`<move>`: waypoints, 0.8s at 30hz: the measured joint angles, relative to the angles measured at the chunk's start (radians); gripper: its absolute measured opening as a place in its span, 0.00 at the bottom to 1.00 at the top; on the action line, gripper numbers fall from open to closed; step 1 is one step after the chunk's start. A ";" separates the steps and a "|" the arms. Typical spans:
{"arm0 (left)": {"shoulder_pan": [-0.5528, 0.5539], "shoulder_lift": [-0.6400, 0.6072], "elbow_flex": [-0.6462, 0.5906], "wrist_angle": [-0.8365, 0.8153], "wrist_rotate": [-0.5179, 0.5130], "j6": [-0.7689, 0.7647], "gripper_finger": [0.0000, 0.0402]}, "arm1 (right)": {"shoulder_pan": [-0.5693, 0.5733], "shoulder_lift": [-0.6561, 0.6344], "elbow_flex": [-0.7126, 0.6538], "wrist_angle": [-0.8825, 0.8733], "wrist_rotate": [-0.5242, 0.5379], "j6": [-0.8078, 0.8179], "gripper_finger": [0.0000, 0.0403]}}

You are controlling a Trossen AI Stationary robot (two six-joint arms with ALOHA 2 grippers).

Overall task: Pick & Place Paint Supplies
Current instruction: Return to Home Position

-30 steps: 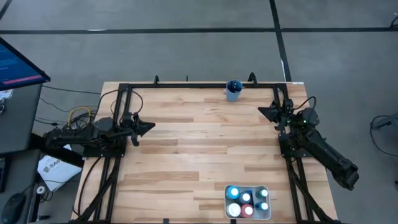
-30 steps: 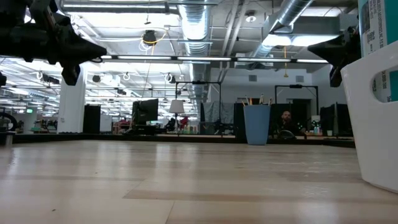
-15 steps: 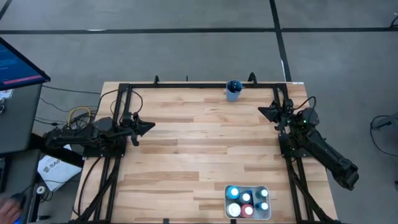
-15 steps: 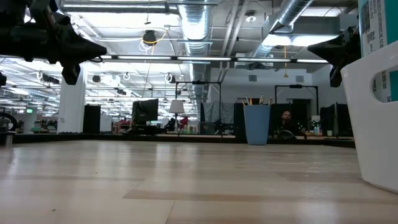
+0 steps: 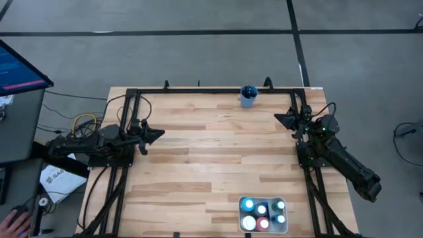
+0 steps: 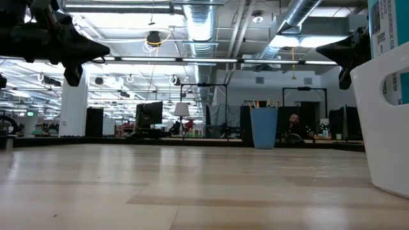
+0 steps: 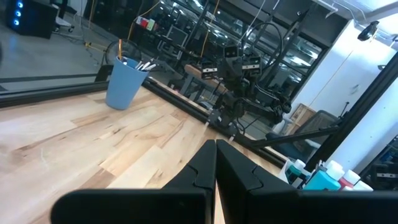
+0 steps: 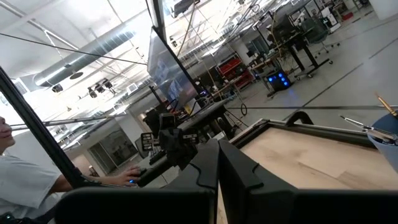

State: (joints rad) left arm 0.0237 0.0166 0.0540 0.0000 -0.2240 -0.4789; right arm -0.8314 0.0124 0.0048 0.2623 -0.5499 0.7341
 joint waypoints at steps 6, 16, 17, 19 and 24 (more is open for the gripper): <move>0.000 0.000 0.000 0.003 0.001 0.000 0.00 | 0.000 0.000 0.000 0.000 0.000 0.000 0.00; 0.000 0.000 0.000 0.009 0.003 0.000 0.00 | 0.000 0.000 0.000 0.000 0.000 0.000 0.00; 0.000 0.000 0.000 0.010 0.003 0.000 0.00 | 0.000 0.000 0.000 0.000 0.000 0.000 0.00; 0.000 0.000 0.000 0.010 0.002 0.000 0.00 | 0.000 0.000 0.000 0.000 0.000 0.000 0.00; 0.000 0.000 0.000 0.010 0.002 0.000 0.00 | 0.000 0.000 0.000 0.000 0.000 0.000 0.00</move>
State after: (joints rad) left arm 0.0235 0.0166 0.0540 0.0097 -0.2218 -0.4789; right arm -0.8314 0.0124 0.0044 0.2624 -0.5499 0.7341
